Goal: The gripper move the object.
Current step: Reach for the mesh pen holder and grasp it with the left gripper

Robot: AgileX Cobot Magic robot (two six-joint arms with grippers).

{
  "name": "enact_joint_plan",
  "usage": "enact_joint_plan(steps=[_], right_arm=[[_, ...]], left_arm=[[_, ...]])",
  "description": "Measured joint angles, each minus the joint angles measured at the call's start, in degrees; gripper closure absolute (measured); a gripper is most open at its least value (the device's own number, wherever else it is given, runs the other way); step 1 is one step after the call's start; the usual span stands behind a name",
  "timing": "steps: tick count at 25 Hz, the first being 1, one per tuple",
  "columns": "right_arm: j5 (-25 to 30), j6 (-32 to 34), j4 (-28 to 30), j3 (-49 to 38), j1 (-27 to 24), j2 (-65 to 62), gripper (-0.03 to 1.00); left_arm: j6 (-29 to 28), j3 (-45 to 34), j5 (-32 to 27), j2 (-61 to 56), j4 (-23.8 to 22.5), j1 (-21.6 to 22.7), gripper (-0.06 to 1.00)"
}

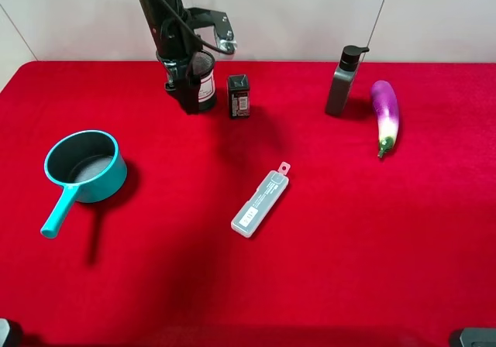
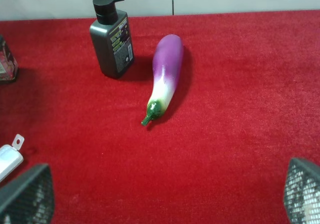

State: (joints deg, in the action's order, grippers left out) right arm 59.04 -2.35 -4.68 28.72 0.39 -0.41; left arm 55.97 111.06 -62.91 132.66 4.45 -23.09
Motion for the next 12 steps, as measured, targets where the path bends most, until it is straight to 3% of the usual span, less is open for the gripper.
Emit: enact_joint_plan(steps=[12], right_arm=[[0.00, 0.00, 0.00, 0.00, 0.00, 0.00, 0.27]], left_arm=[[5.10, 0.00, 6.12, 4.25, -1.07, 0.00, 0.01]])
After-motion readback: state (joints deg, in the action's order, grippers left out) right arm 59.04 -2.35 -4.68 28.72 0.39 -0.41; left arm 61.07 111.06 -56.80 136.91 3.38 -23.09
